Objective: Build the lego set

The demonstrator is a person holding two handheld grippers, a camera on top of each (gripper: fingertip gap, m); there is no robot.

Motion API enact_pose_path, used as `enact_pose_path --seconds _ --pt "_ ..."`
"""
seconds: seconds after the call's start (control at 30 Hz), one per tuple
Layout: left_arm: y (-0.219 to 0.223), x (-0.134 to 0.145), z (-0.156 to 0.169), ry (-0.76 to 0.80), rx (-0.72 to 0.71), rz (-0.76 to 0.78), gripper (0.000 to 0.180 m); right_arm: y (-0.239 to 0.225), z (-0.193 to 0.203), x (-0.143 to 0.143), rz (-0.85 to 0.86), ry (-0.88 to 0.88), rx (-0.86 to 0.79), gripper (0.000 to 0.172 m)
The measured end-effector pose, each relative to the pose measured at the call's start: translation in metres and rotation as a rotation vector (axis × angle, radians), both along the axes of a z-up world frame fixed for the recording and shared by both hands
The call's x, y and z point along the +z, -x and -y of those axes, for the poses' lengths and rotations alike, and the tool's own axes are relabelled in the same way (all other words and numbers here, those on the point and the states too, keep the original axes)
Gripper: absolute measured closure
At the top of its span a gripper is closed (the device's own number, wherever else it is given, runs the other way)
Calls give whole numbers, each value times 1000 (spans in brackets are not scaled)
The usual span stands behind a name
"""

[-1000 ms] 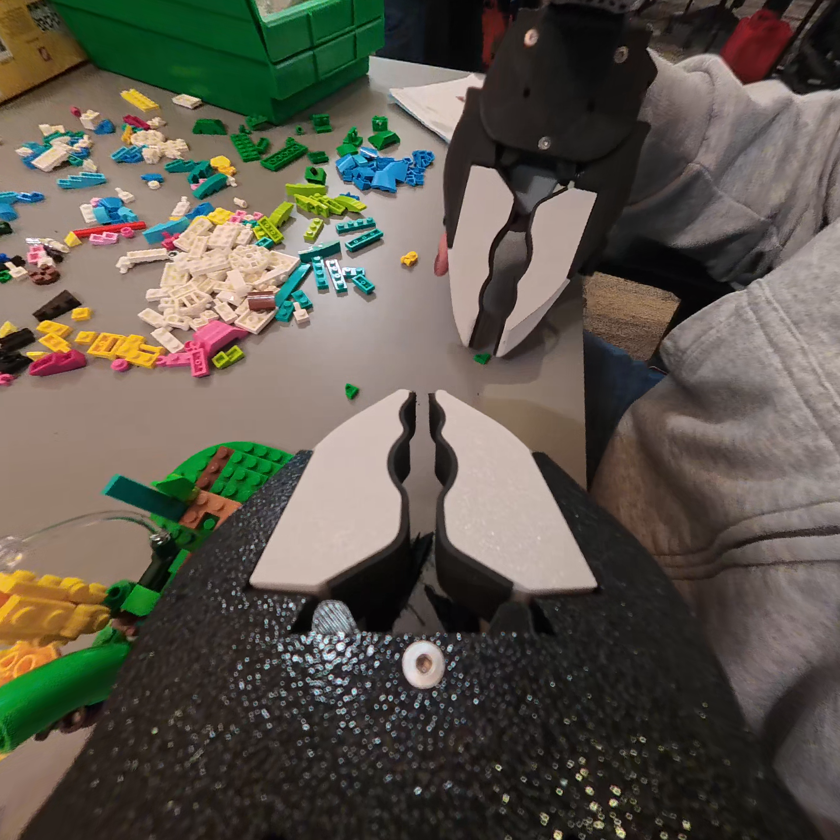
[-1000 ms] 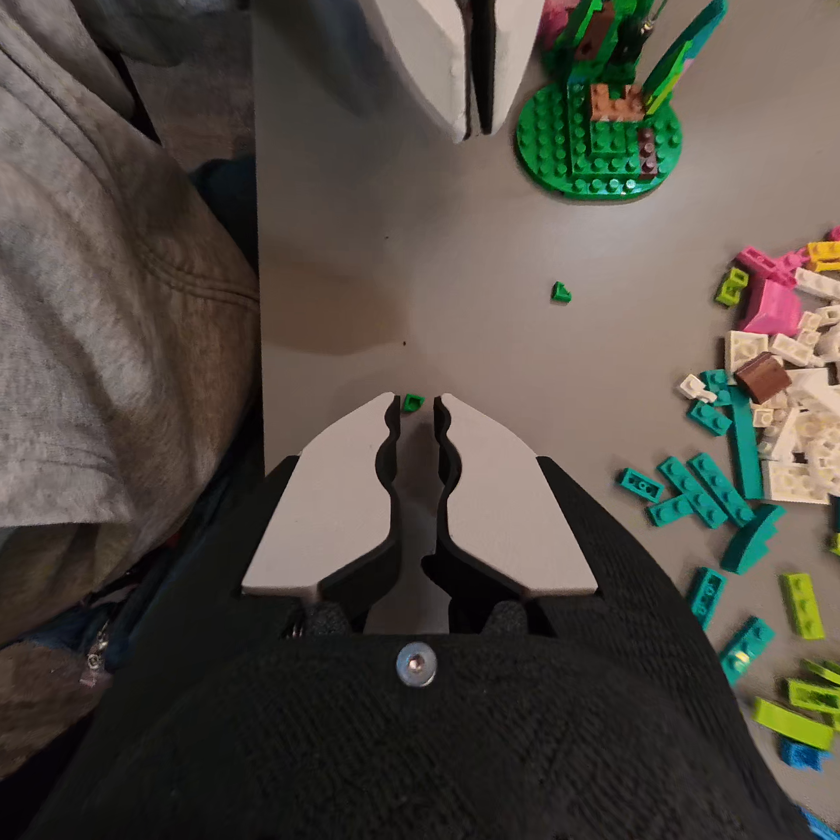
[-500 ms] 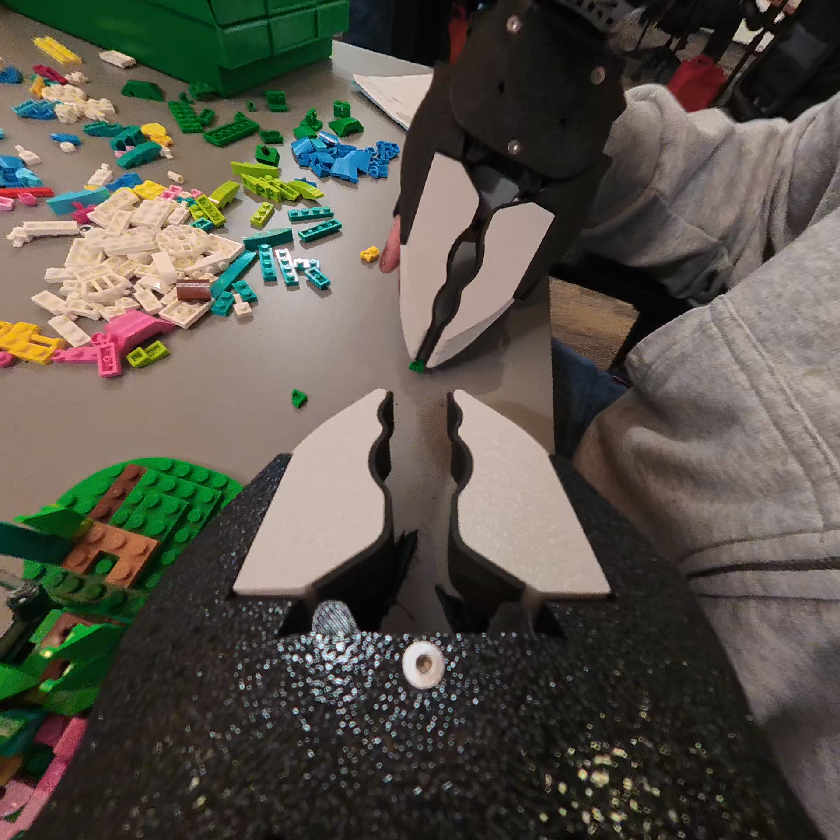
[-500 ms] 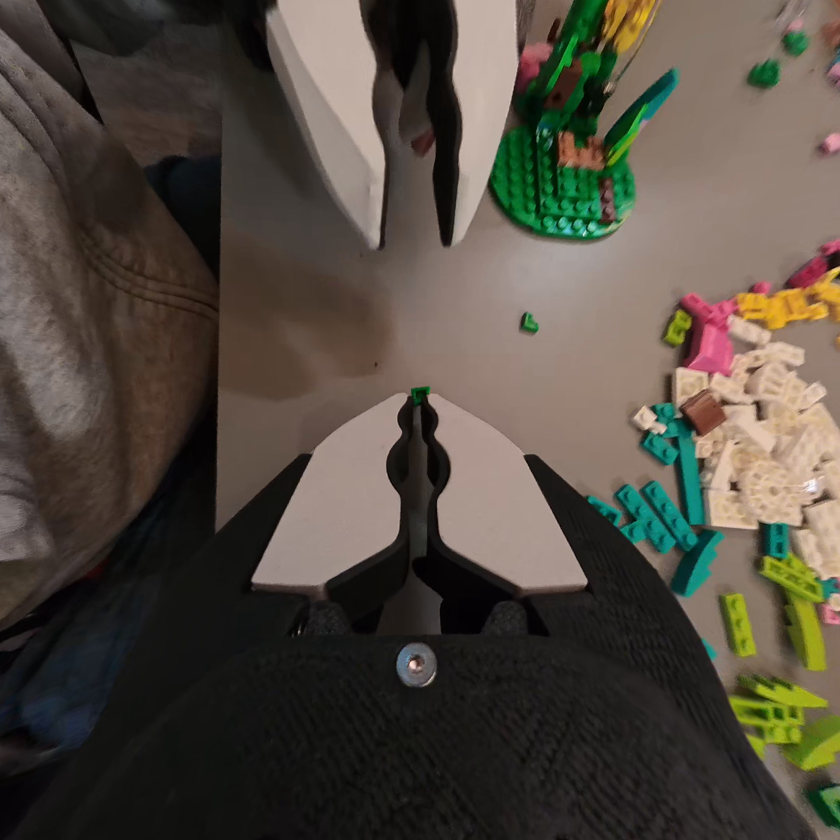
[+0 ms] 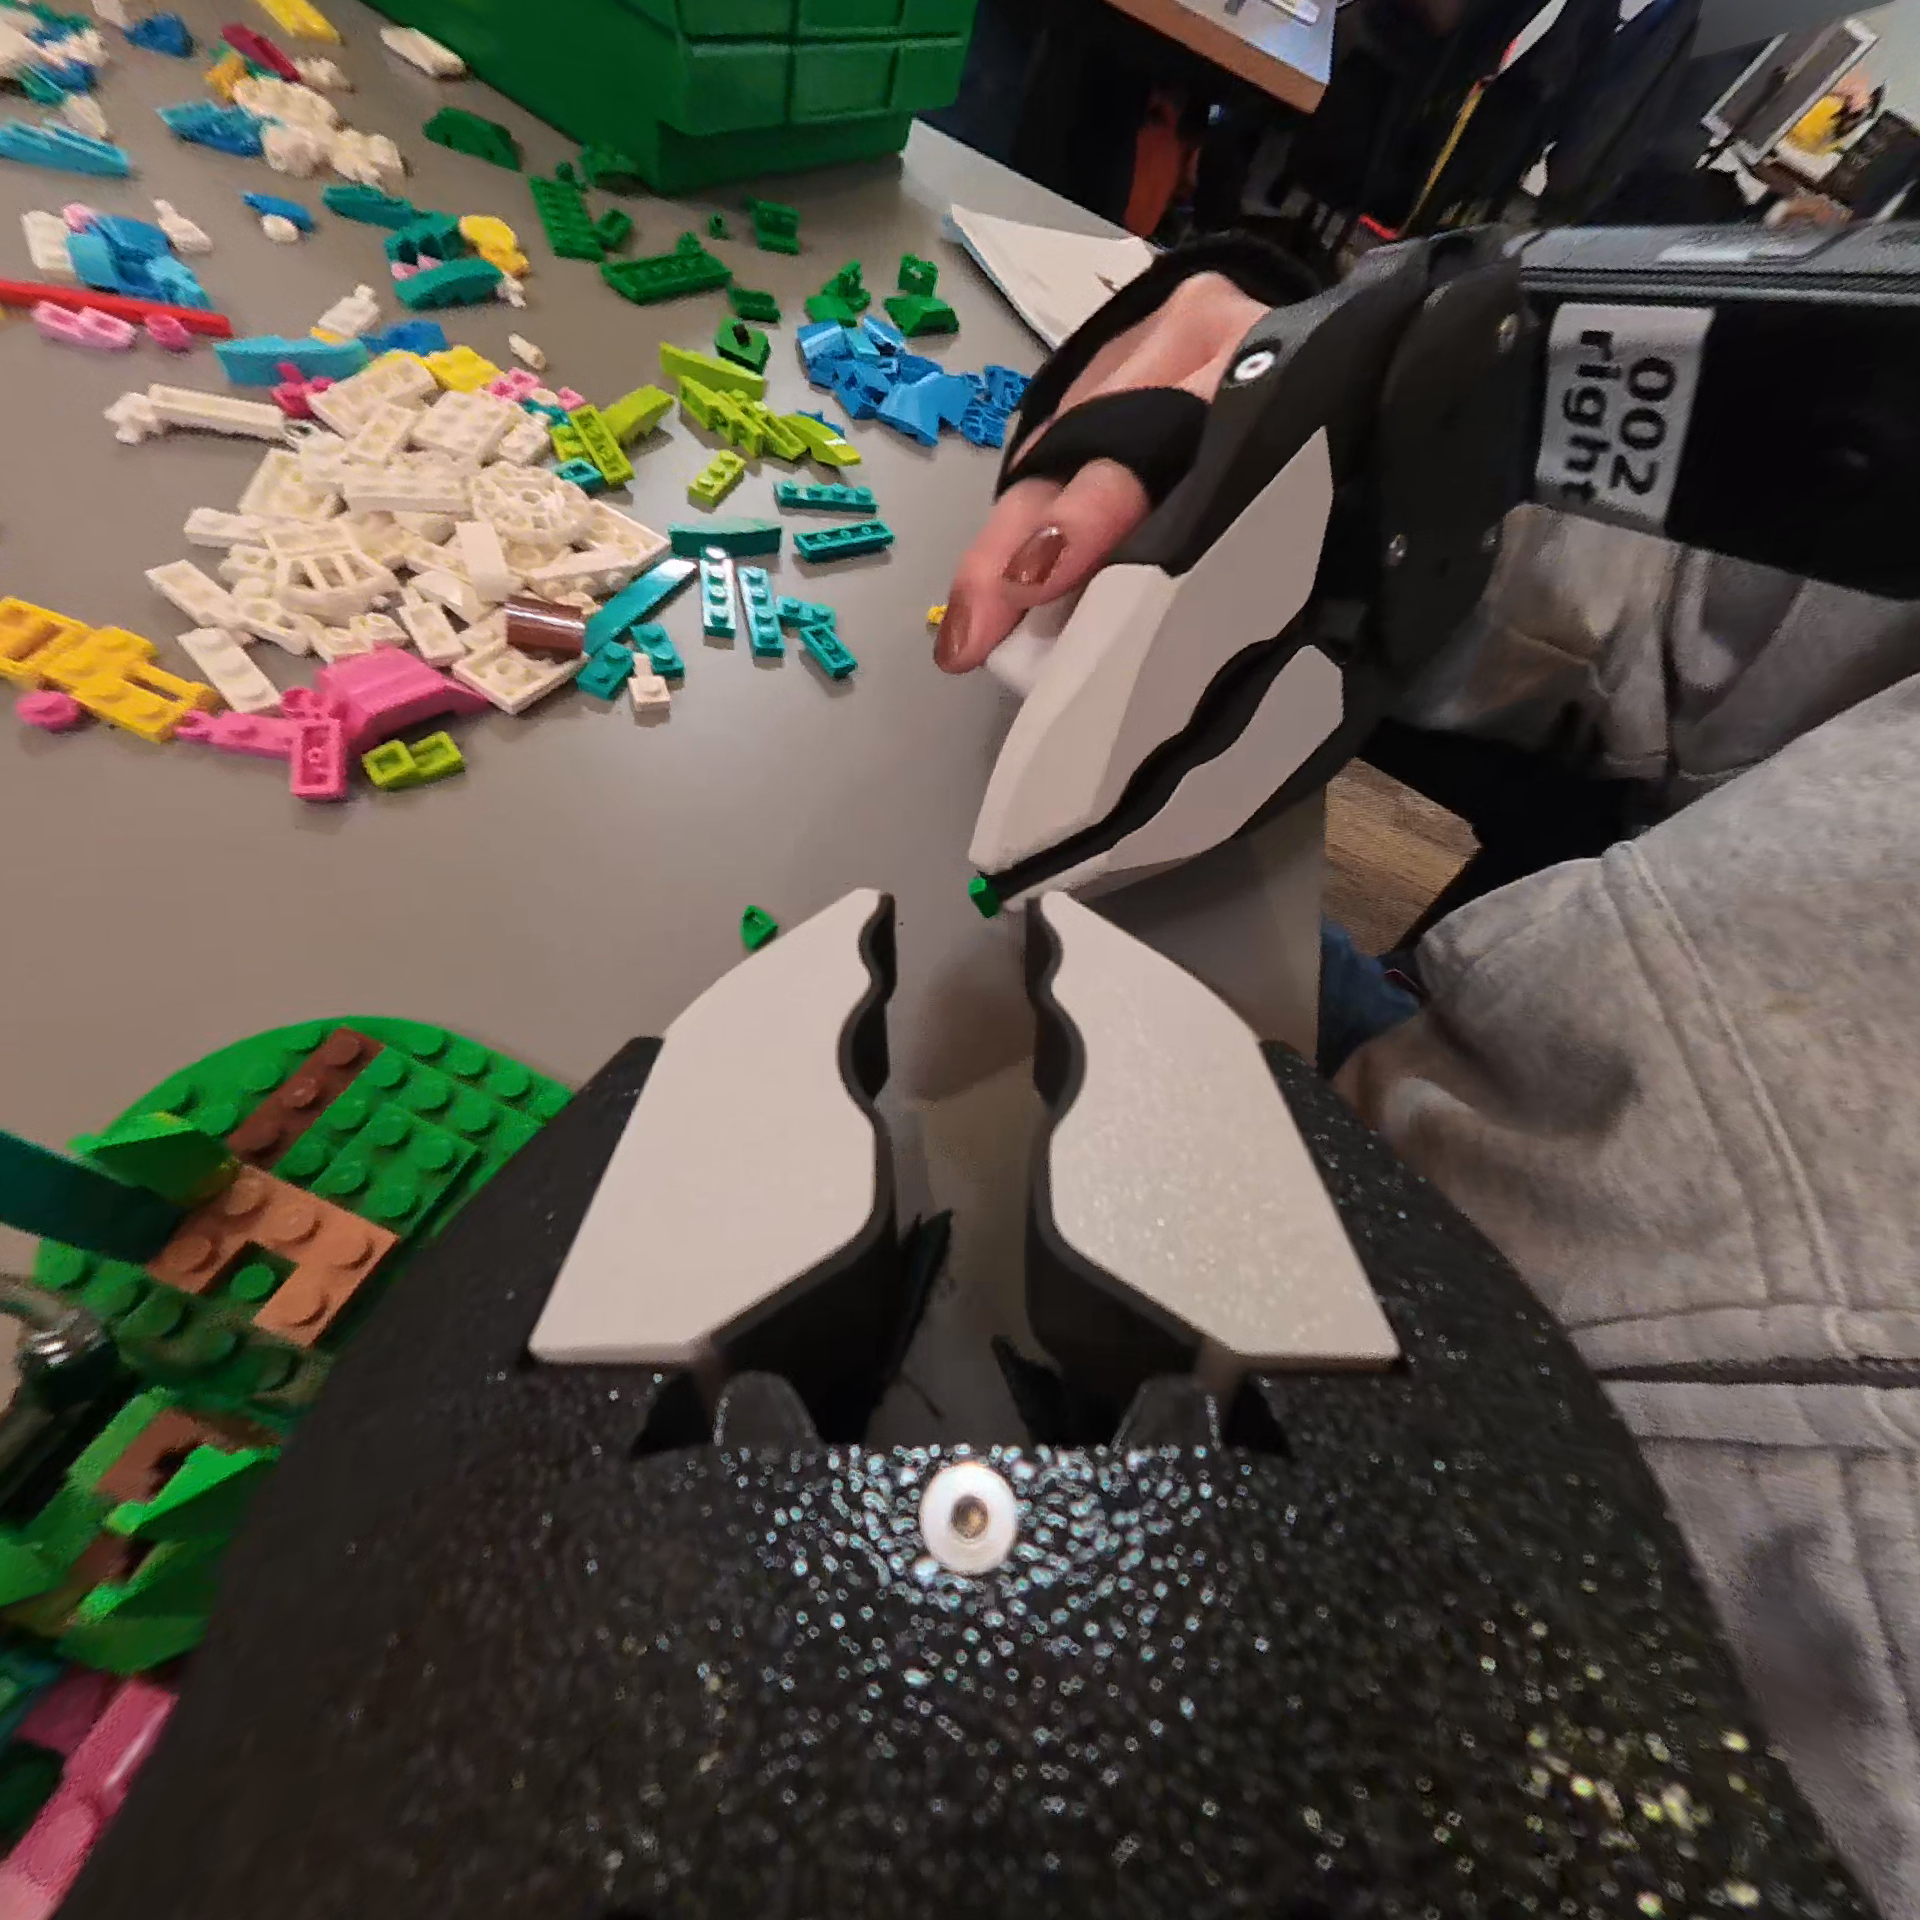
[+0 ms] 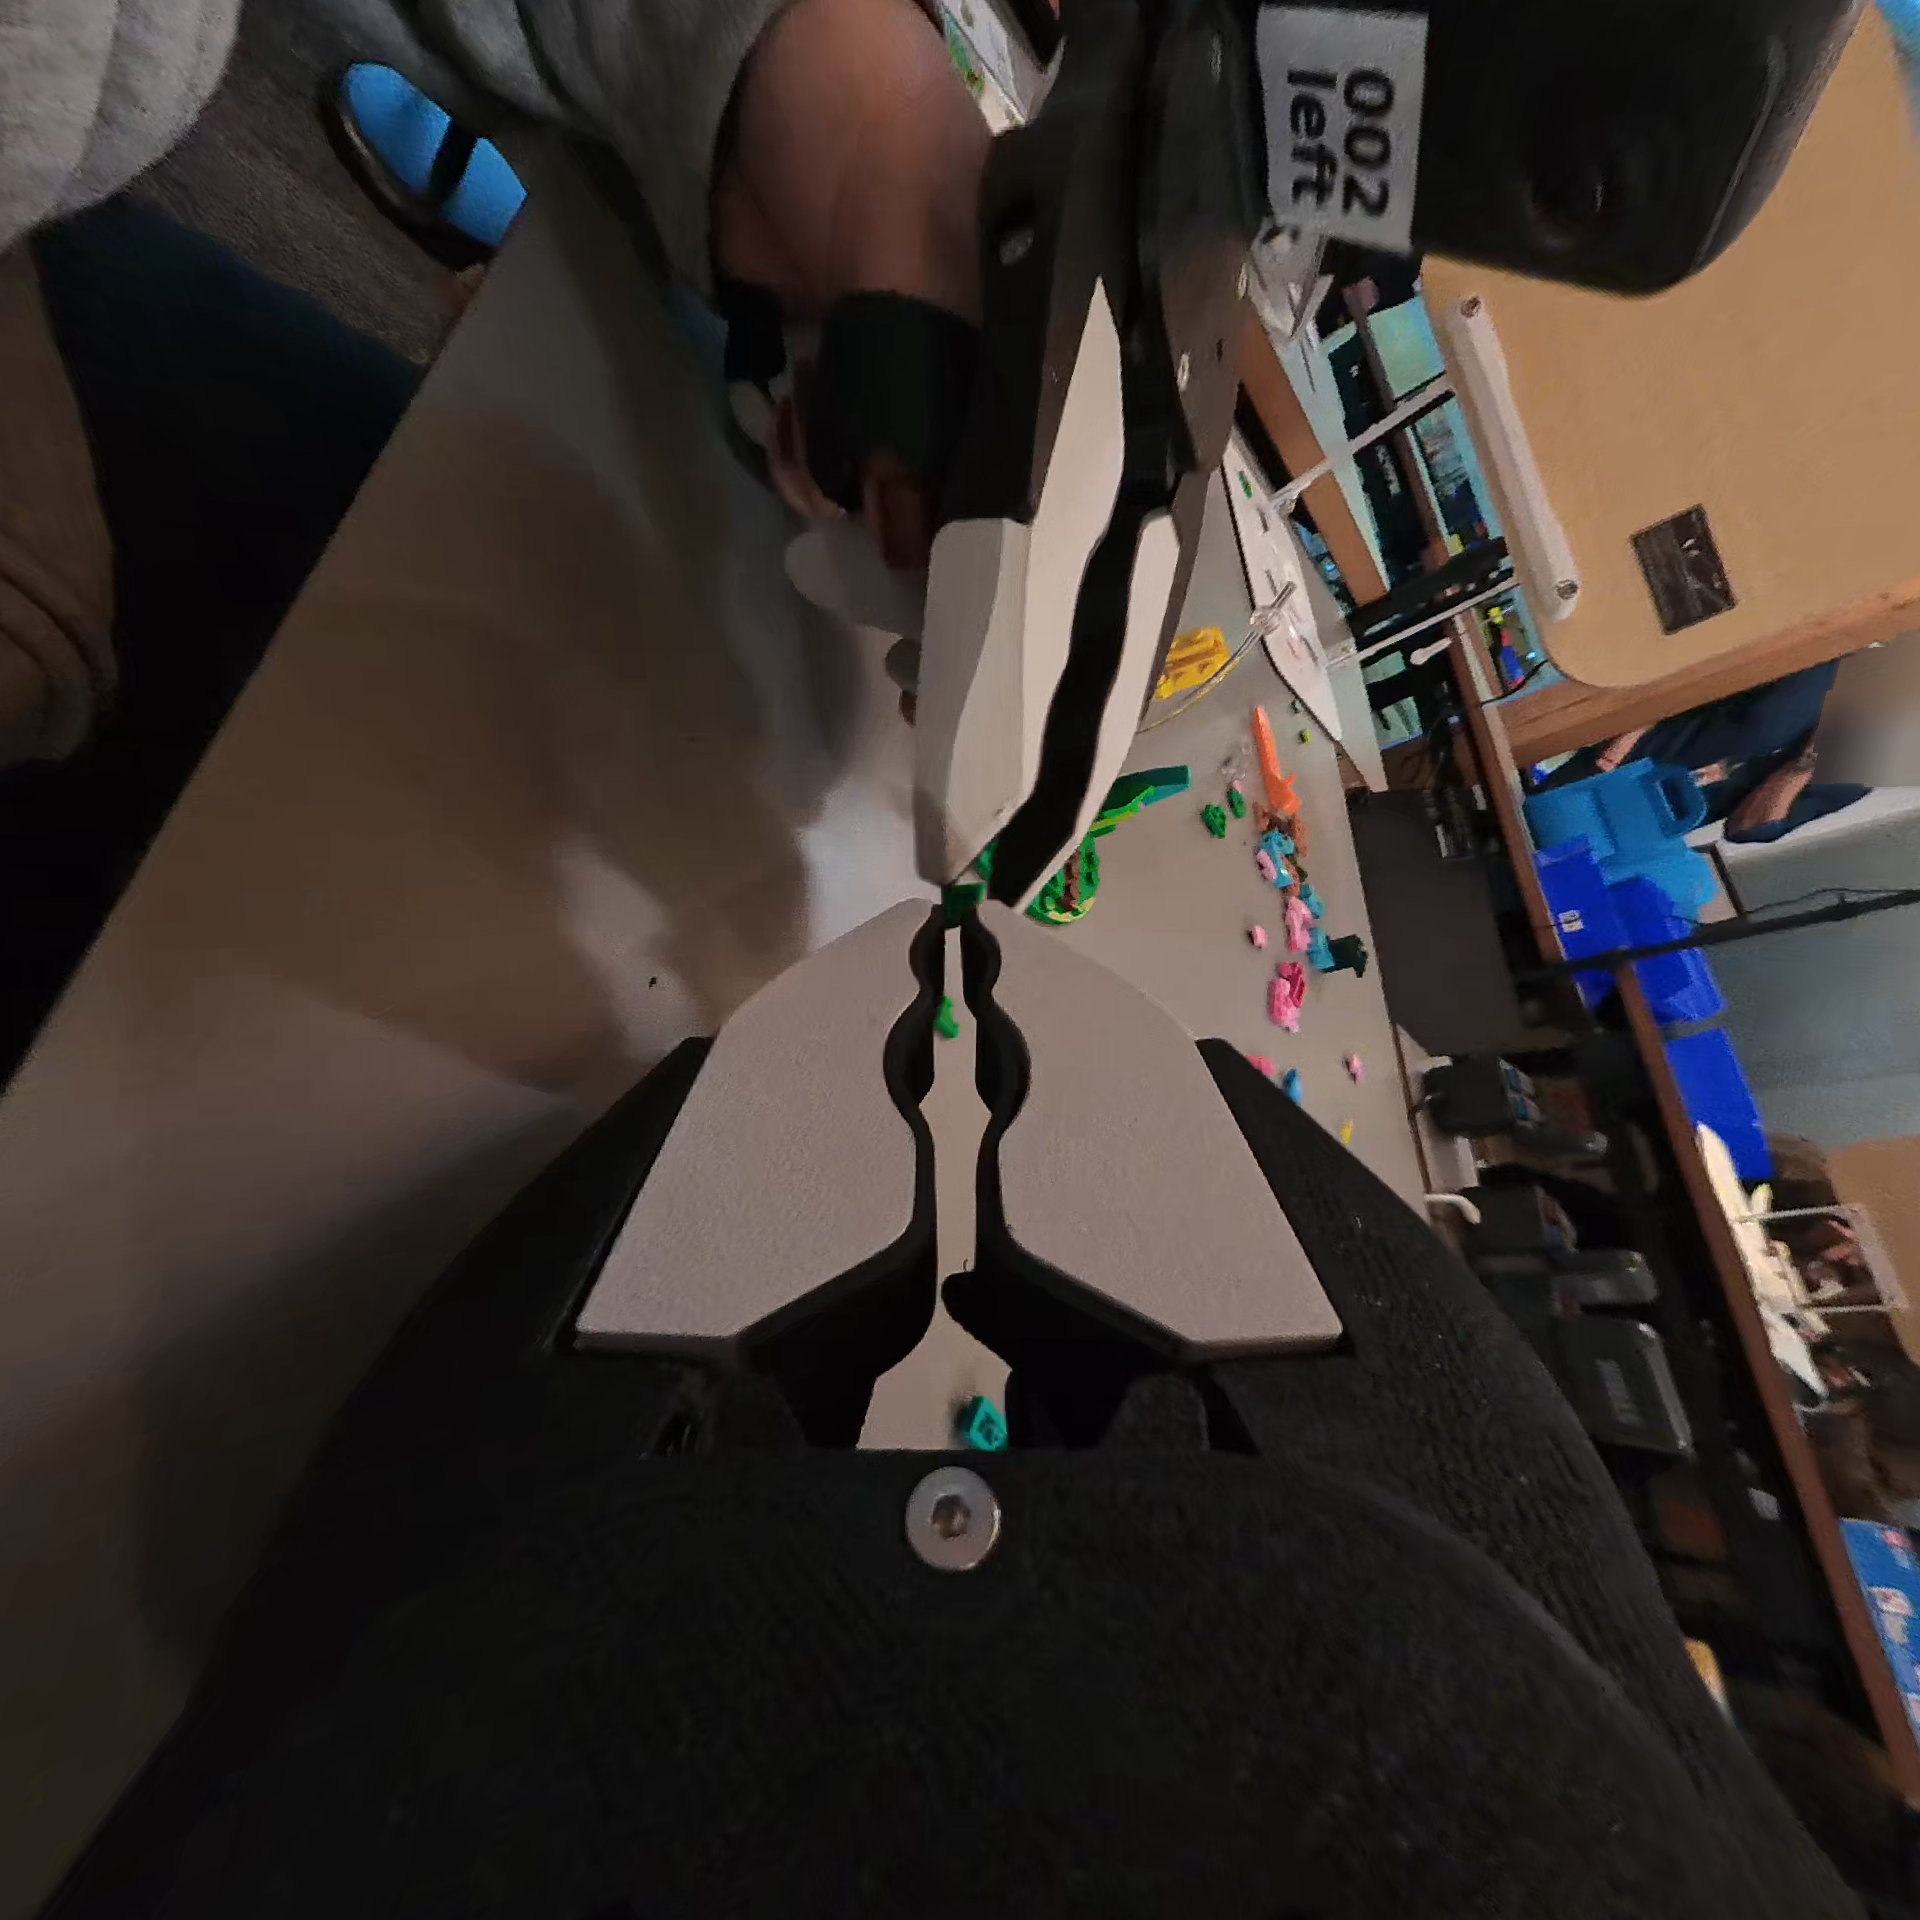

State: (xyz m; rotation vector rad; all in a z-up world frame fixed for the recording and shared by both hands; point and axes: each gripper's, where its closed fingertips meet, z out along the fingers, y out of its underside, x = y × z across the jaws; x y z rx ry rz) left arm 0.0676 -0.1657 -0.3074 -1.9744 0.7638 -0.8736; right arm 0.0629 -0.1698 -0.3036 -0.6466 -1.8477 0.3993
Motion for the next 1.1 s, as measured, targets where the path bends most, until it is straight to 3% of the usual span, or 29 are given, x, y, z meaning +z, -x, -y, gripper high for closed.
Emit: enact_pose_path --seconds 0.23,0.47,0.6,0.73,0.87,0.93,1.1 --pt "-2 9 0 23 -12 108 173 1 1 5 -48 -25 38 170" --pt "-6 3 3 91 -43 107 177 0 2 1 -49 -67 51 170" --pt "-4 9 4 -48 -65 51 177 0 2 6 -71 -33 50 170" --pt "-1 29 4 -344 -74 -22 178 -4 -4 20 -78 376 26 171" --pt "-6 43 10 -494 -92 6 178 -5 5 39 -66 842 110 170" --pt "-8 46 12 -524 -100 21 178 -5 9 42 -59 921 139 169" --pt "-9 48 14 -517 -112 56 178 -5 14 42 -64 898 157 170"
